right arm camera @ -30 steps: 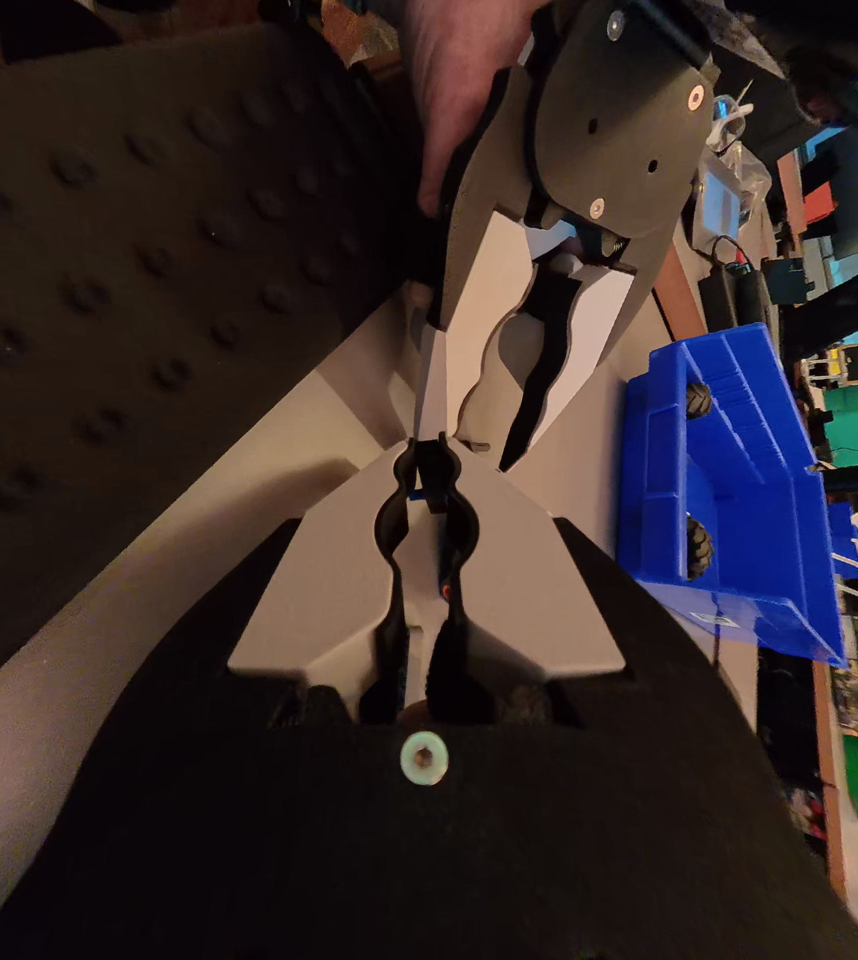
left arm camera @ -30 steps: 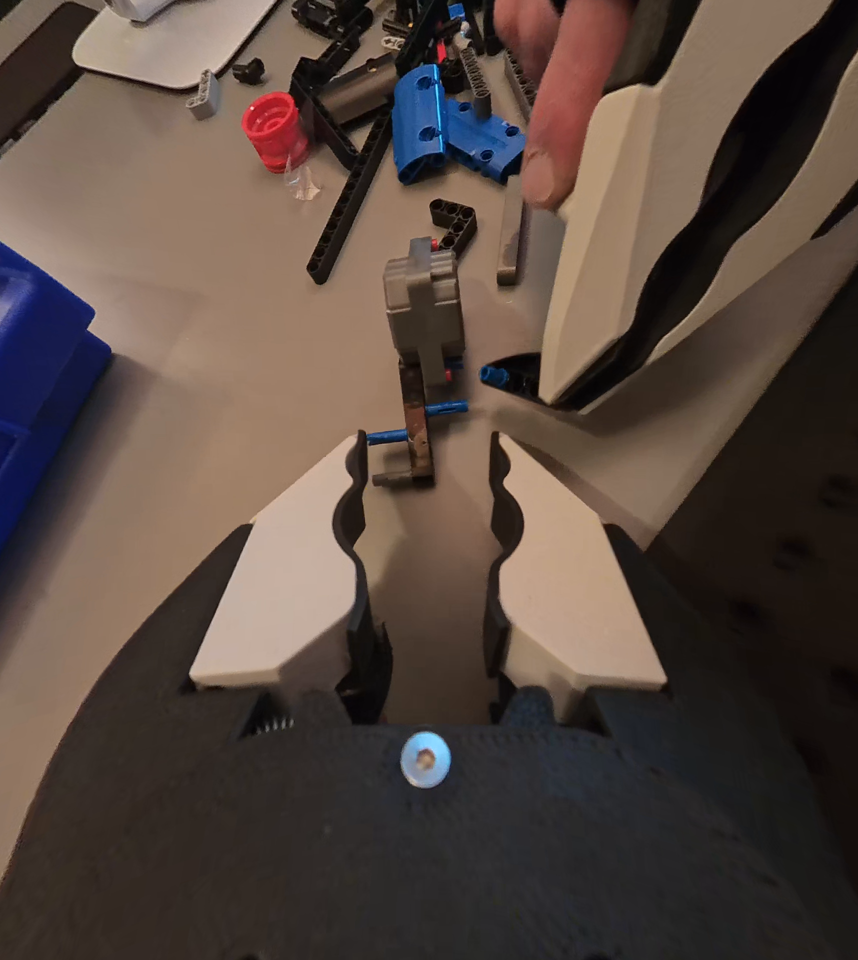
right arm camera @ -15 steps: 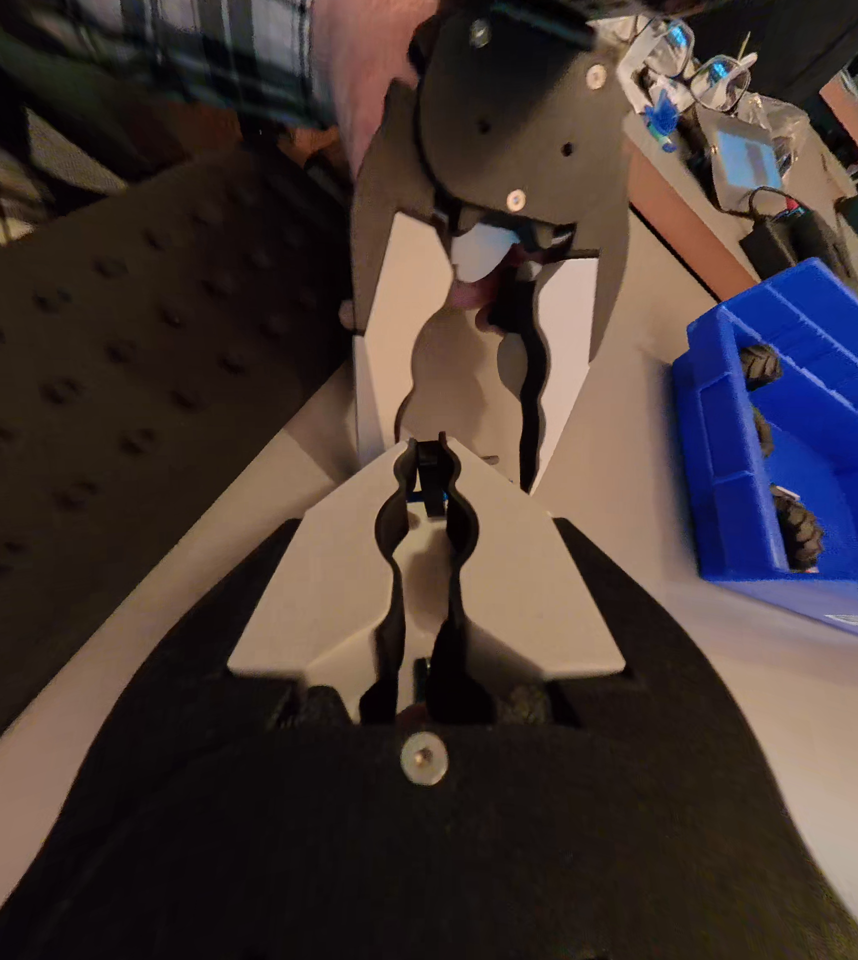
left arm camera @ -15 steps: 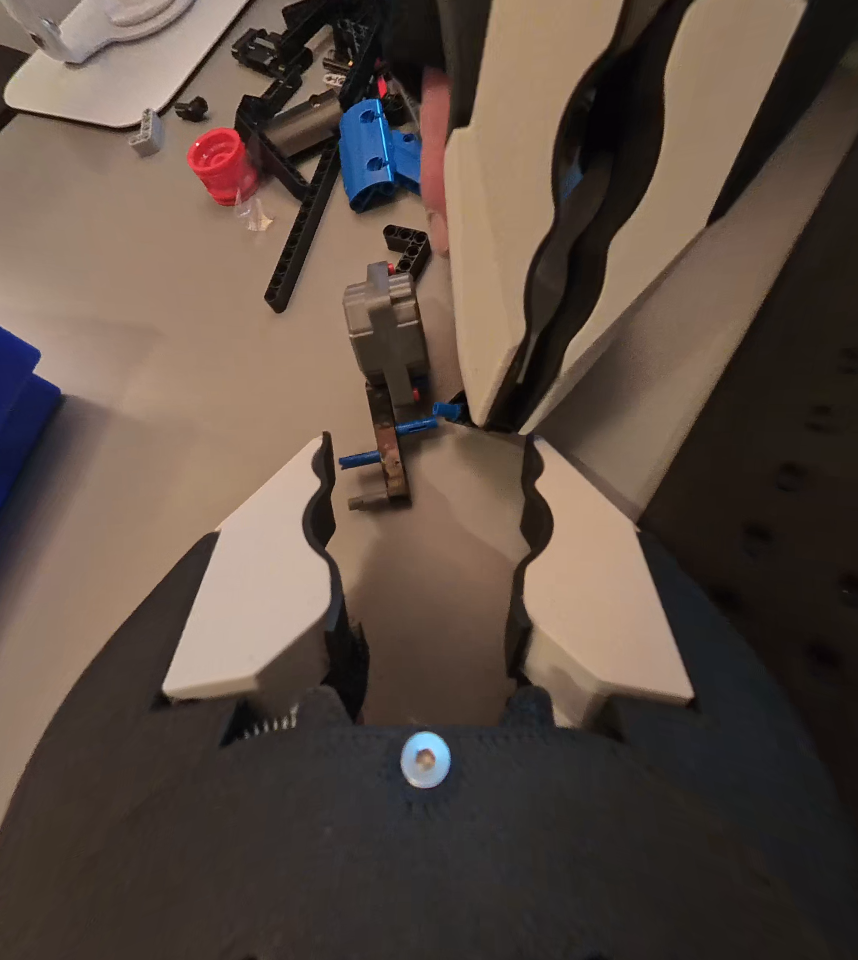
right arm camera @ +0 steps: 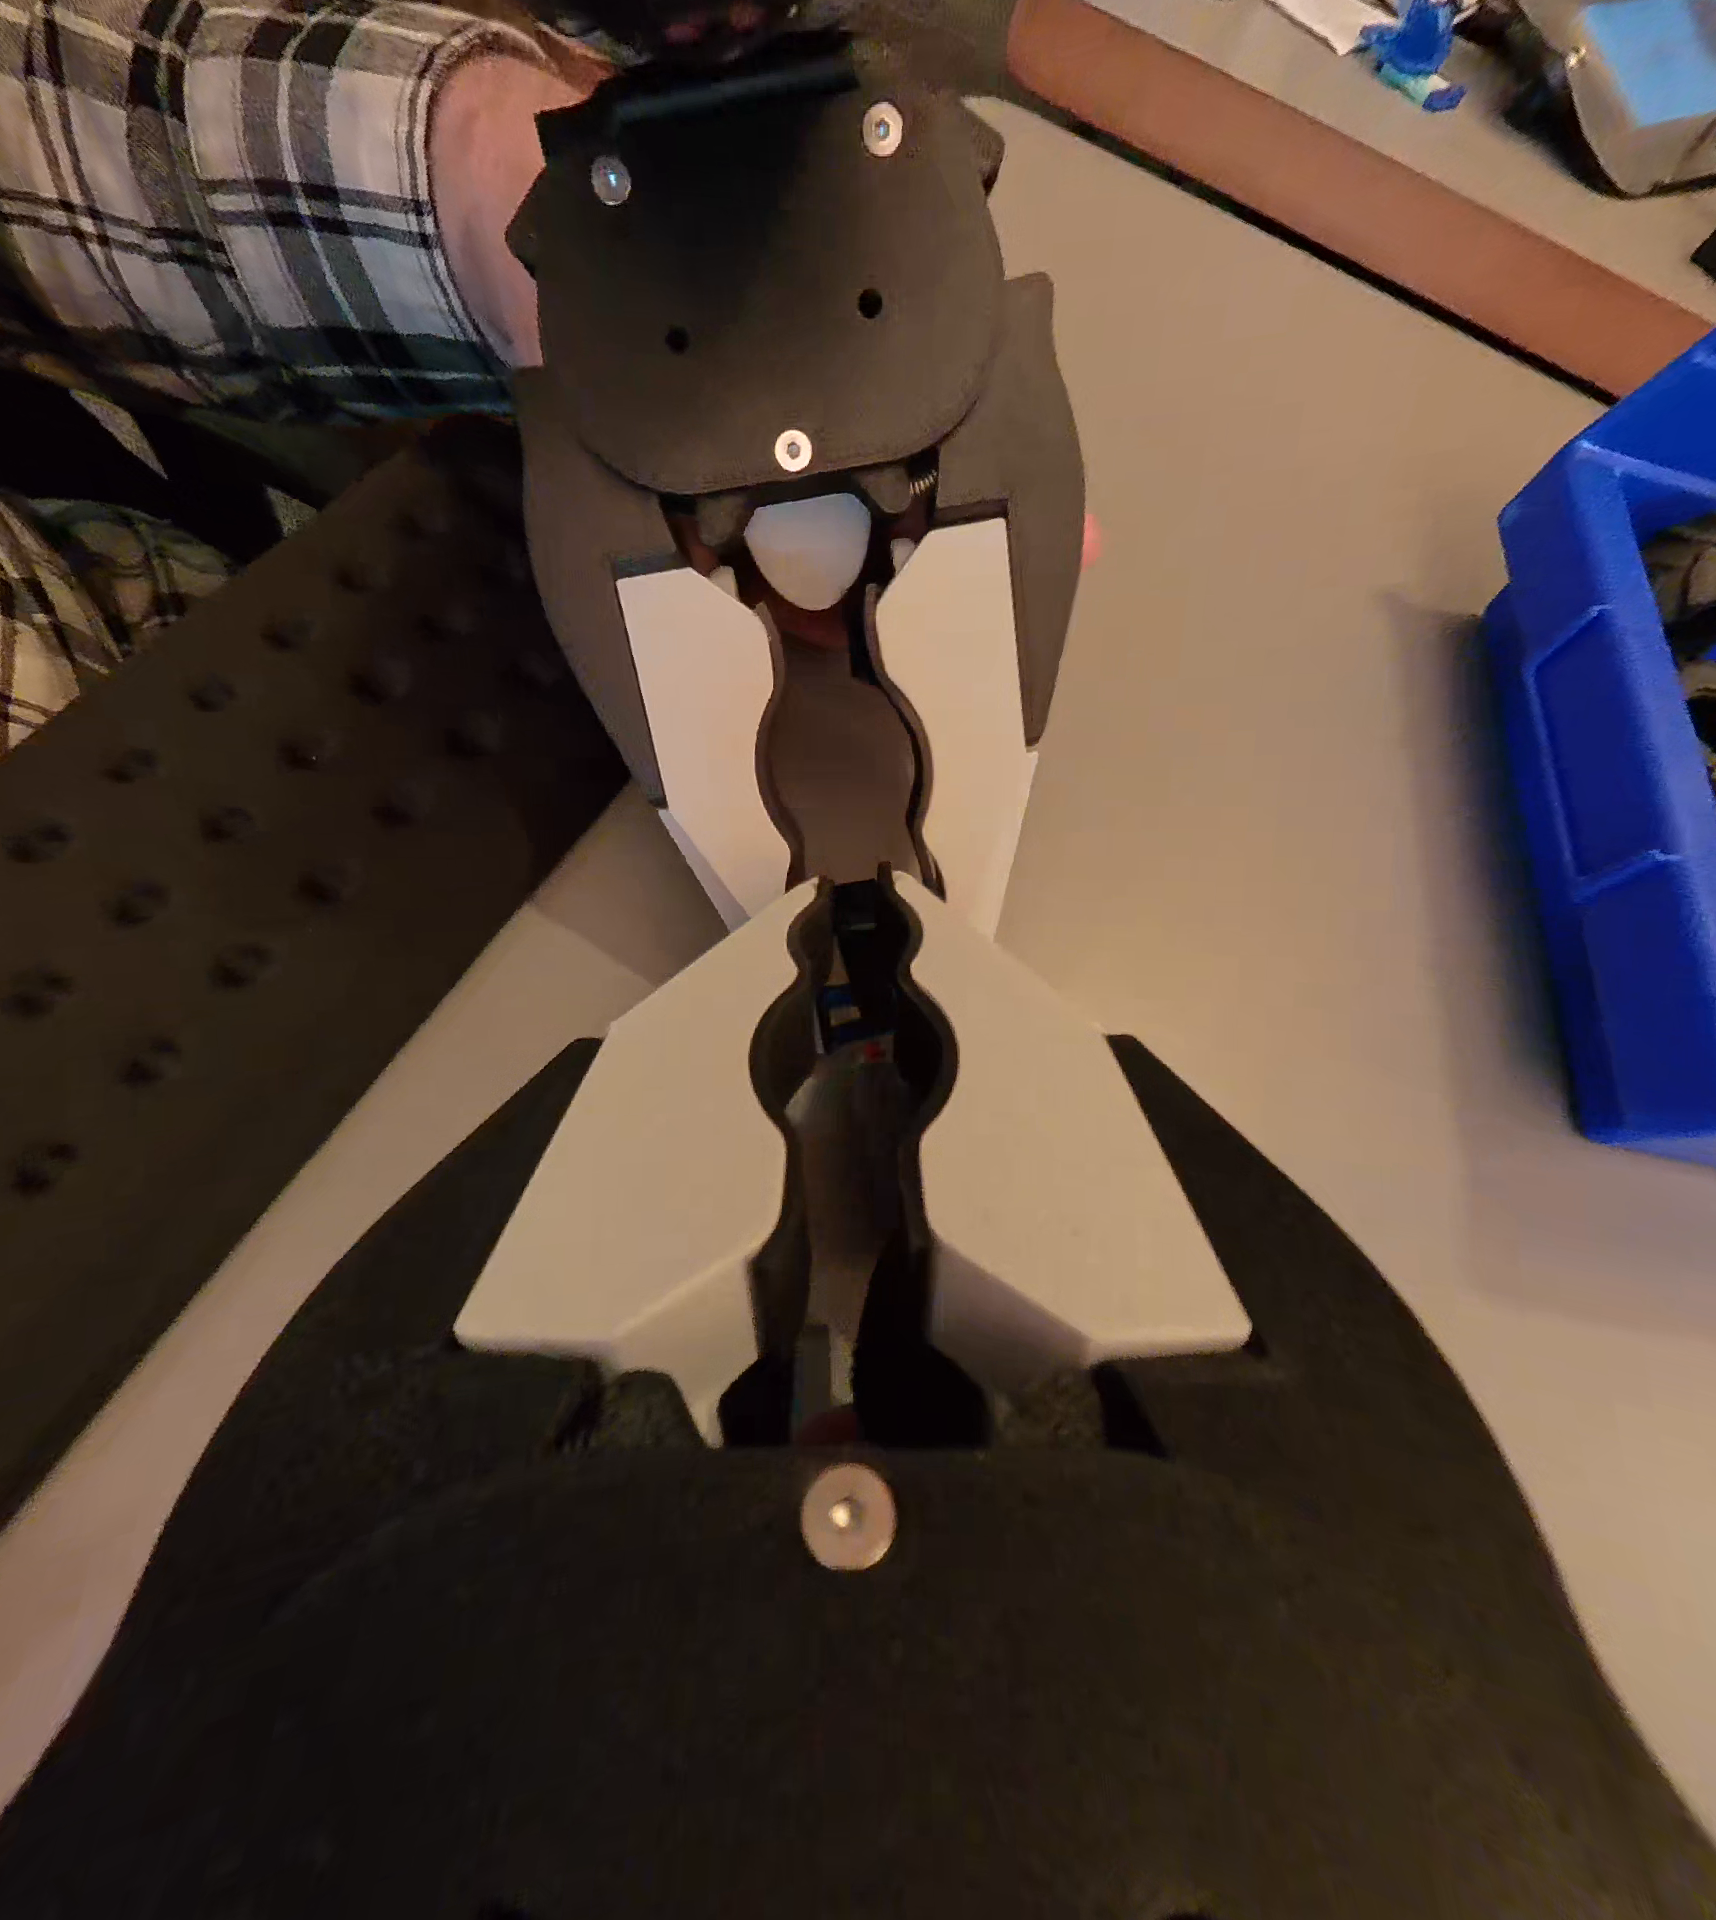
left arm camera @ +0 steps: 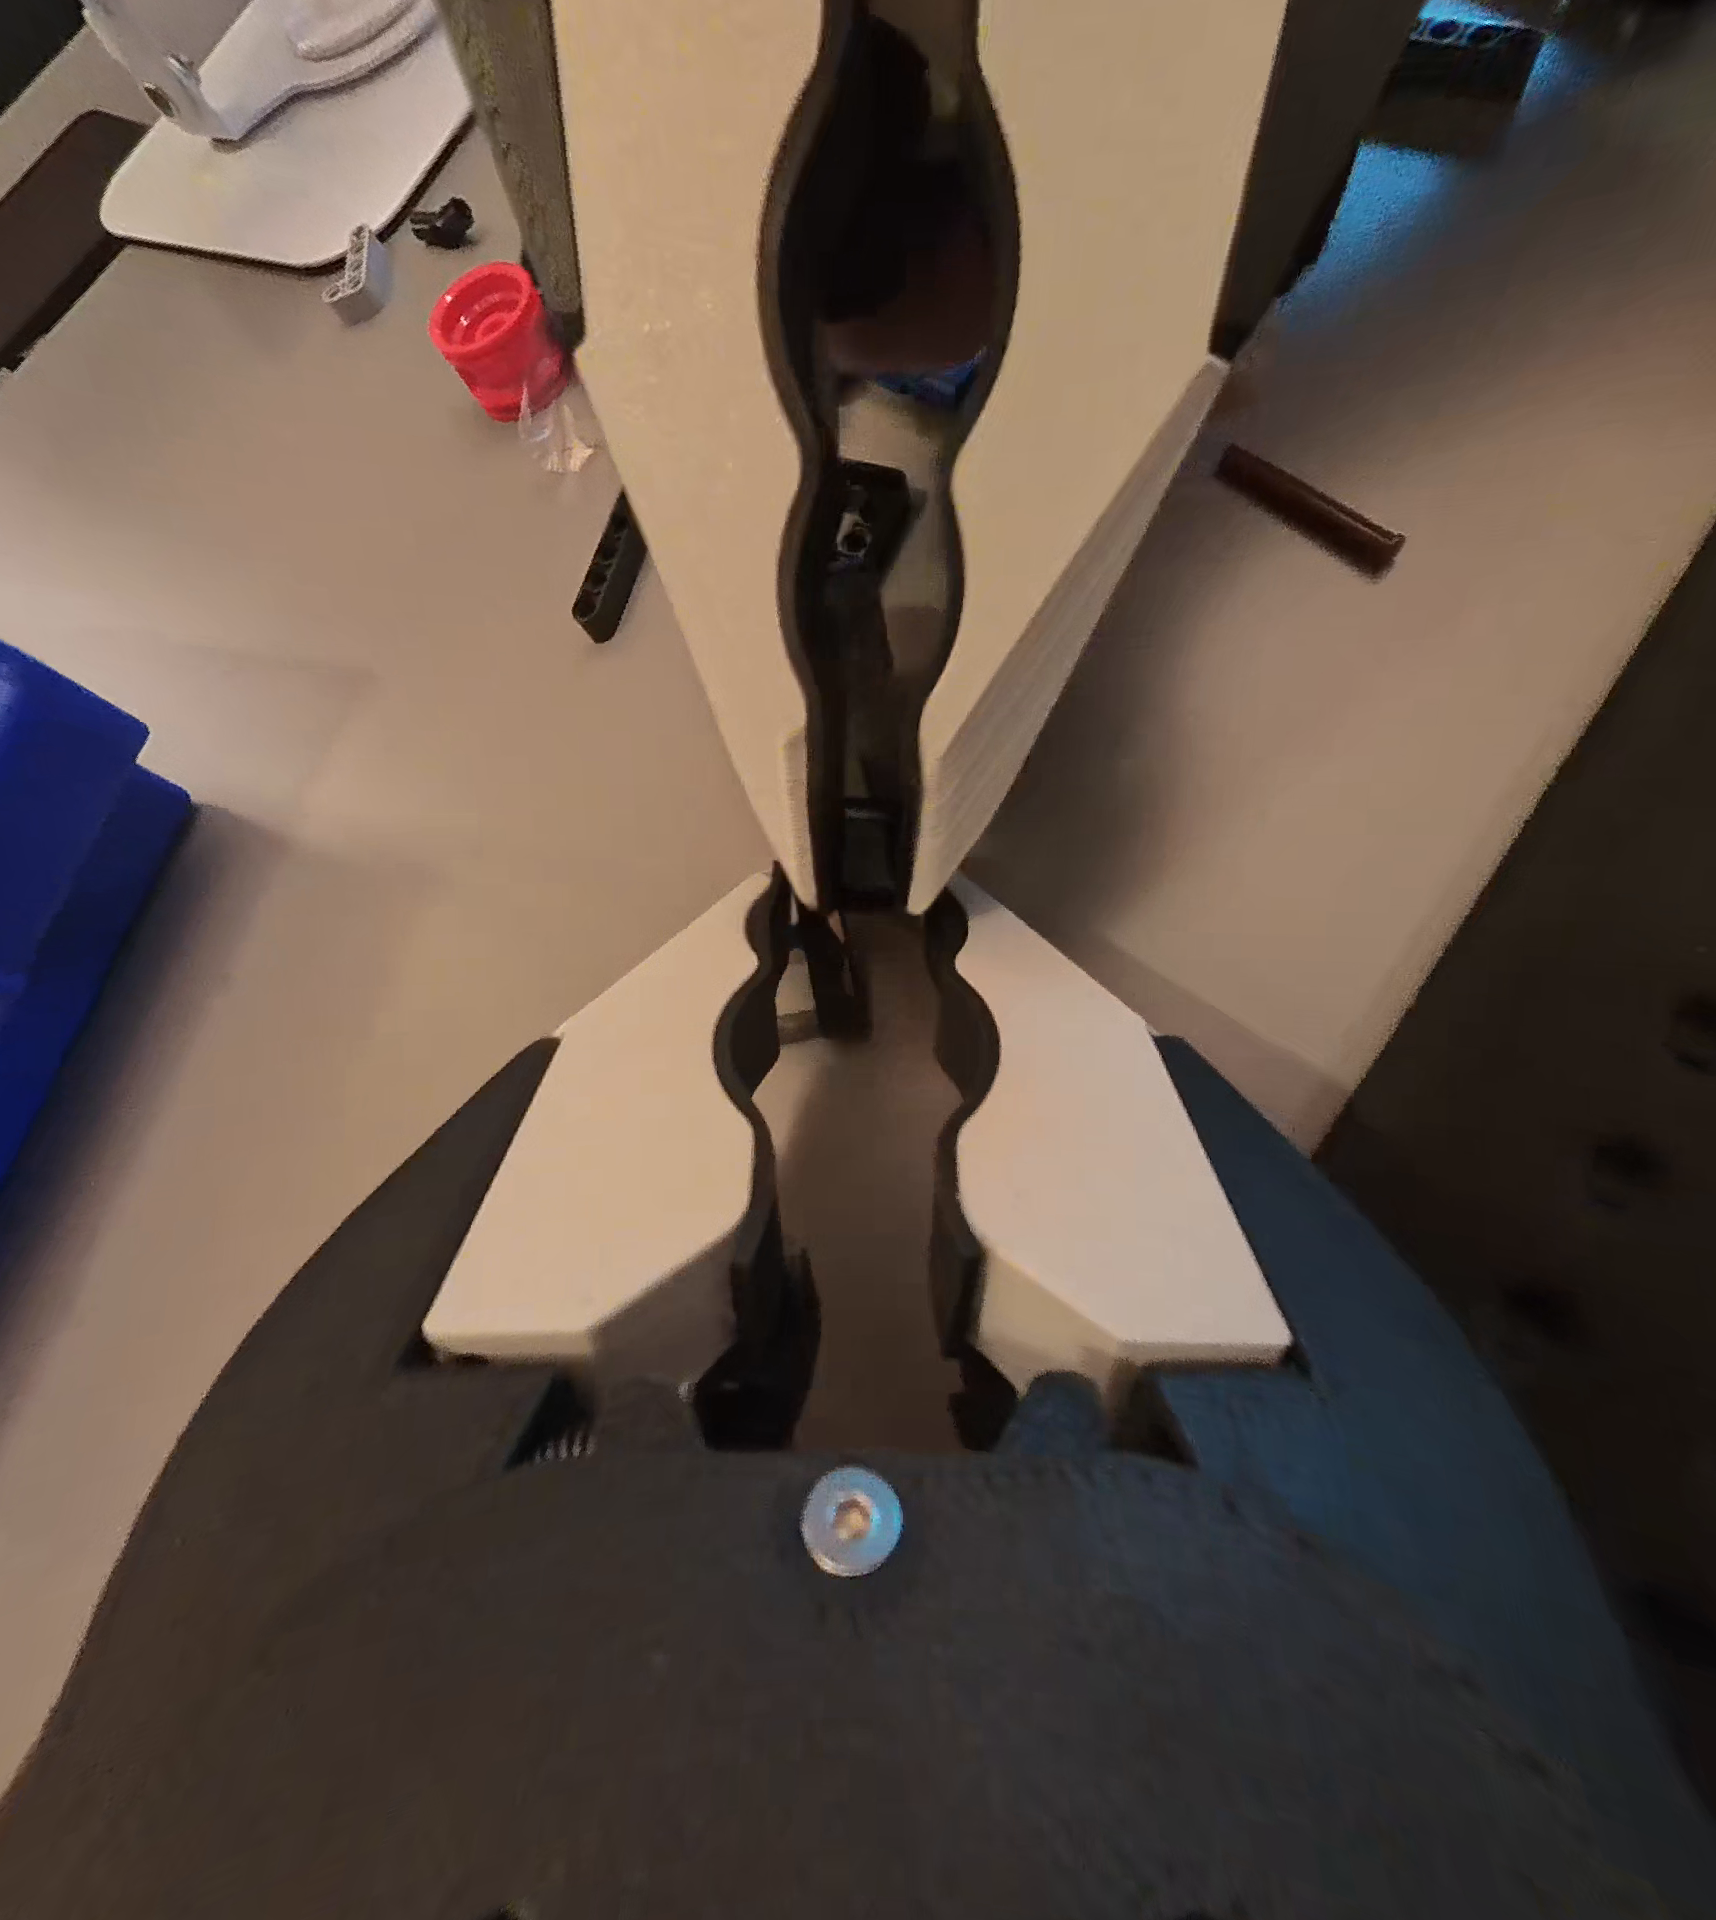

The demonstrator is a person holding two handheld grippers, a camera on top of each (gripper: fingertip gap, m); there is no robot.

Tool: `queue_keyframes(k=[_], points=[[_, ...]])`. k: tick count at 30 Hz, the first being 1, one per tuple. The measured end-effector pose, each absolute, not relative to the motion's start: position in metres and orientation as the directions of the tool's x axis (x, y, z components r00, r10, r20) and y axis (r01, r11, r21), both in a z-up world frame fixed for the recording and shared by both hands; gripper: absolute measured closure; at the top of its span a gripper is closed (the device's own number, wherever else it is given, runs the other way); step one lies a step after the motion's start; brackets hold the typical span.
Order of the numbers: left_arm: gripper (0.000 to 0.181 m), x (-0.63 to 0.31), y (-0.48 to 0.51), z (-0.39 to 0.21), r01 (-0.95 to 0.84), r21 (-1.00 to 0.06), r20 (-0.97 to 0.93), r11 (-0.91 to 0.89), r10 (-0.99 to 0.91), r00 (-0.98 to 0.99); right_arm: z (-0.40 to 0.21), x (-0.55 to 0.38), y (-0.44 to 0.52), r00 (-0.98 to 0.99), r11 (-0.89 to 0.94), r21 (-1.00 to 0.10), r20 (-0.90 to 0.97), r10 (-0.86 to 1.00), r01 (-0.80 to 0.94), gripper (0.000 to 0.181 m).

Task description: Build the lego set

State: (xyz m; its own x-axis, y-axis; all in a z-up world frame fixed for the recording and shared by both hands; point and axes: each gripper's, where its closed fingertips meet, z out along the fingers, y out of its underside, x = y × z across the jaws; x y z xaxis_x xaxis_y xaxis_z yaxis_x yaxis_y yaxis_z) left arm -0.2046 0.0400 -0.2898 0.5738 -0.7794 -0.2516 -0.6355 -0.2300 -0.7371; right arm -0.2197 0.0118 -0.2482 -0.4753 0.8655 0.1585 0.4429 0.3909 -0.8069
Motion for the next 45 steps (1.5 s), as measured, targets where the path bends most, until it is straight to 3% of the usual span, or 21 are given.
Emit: queue_keyframes(k=[14,20,26,34,45], points=[[0.159,-0.189,0.048,-0.291,-0.652,-0.733,-0.242,-0.194,-0.821,0.517,-0.257,-0.212,0.021,-0.476,0.454,-0.701,0.184,0.86,0.549,0.175],[0.157,-0.181,0.053,-0.291,-0.657,-0.736,-0.221,-0.165,-0.858,0.464,-0.255,-0.206,0.031,-0.456,0.377,-0.727,0.1,0.884,0.573,0.176],[0.138,-0.186,0.053,-0.29,-0.637,-0.744,-0.197,-0.202,-0.845,0.498,-0.247,-0.205,0.037,-0.43,0.188,-0.789,-0.105,0.897,0.585,0.176],[0.134,-0.186,0.05,-0.291,-0.637,-0.732,-0.174,-0.243,-0.837,0.519,-0.24,-0.206,0.034,-0.438,0.1,-0.795,-0.219,0.872,0.598,0.176],[0.14,-0.181,0.049,-0.291,-0.627,-0.736,-0.157,-0.254,-0.838,0.523,-0.251,-0.193,0.017,-0.533,0.28,-0.753,-0.111,0.839,0.596,0.176]])
